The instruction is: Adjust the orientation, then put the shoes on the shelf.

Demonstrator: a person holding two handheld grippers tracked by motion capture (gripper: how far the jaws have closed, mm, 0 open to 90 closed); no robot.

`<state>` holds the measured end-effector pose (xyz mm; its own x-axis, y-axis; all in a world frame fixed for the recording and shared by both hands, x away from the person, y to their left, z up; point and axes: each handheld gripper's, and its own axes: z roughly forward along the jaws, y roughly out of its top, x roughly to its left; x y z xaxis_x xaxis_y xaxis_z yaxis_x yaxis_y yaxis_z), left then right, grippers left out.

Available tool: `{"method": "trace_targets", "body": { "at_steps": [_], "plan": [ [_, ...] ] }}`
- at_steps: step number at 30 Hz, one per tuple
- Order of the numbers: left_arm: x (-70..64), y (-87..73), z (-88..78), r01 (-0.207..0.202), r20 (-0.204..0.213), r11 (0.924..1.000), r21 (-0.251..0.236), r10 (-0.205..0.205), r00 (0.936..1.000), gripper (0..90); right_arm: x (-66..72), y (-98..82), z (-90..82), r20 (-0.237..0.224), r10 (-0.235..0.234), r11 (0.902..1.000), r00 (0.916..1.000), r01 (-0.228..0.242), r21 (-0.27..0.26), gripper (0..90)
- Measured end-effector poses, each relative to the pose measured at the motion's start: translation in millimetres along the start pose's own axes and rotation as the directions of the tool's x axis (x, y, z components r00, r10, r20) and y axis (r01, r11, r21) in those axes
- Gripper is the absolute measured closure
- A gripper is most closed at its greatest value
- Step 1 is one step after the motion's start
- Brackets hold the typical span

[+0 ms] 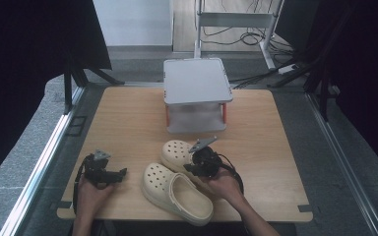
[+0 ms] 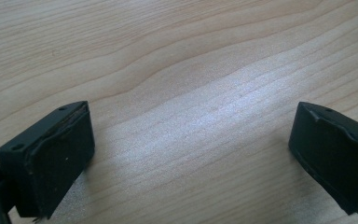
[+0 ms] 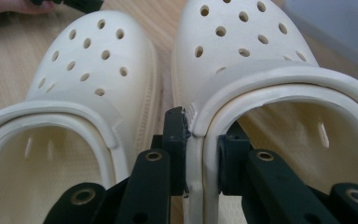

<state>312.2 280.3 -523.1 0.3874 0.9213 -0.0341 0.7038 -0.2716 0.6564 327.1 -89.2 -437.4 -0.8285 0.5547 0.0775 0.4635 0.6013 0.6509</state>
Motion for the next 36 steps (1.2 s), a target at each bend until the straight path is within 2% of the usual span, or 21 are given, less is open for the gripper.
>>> {"method": "trace_targets", "body": {
  "at_steps": [3,10,13,16,19,23,29,36],
  "plan": [
    [0.0,0.0,0.0,0.000,0.000,1.0000,0.000,0.000,1.0000,0.2,4.8,0.0,10.2,-0.030,-0.005,0.9998,0.9995,0.006,0.017,76.6],
    [0.1,0.0,0.0,0.000,0.001,1.0000,0.000,0.000,1.0000,0.2,6.2,-0.3,16.2,-0.050,0.000,0.9992,0.9988,0.002,0.039,75.9],
    [0.1,0.0,0.0,0.000,0.001,1.0000,0.000,0.000,1.0000,0.2,4.8,-1.3,14.9,-0.055,-0.012,0.9991,0.9984,0.014,0.039,72.7],
    [0.0,0.0,0.0,0.000,0.000,1.0000,0.000,0.000,1.0000,0.2,2.2,0.4,6.1,-0.045,-0.020,0.9997,0.9988,0.021,0.013,63.1],
    [0.2,0.1,-0.1,-0.002,0.001,1.0000,0.002,0.002,1.0000,0.2,-4.7,1.6,-7.8,-0.074,0.010,0.9997,0.9972,-0.012,-0.023,53.9],
    [0.1,0.0,-0.2,-0.003,0.000,1.0000,0.002,0.003,1.0000,0.2,-10.1,0.3,-24.7,-0.063,0.006,0.9994,0.9980,-0.009,-0.033,42.3],
    [0.2,0.0,-0.2,-0.003,0.000,1.0000,0.002,0.003,1.0000,0.2,-13.8,-6.9,-37.8,-0.076,-0.021,0.9997,0.9969,0.019,-0.017,28.2],
    [0.2,0.0,-0.1,-0.003,0.000,1.0000,0.002,0.003,1.0000,0.2,-10.3,-14.1,-36.4,-0.093,-0.038,0.9993,0.9950,0.038,0.000,23.8]
  ]
}}
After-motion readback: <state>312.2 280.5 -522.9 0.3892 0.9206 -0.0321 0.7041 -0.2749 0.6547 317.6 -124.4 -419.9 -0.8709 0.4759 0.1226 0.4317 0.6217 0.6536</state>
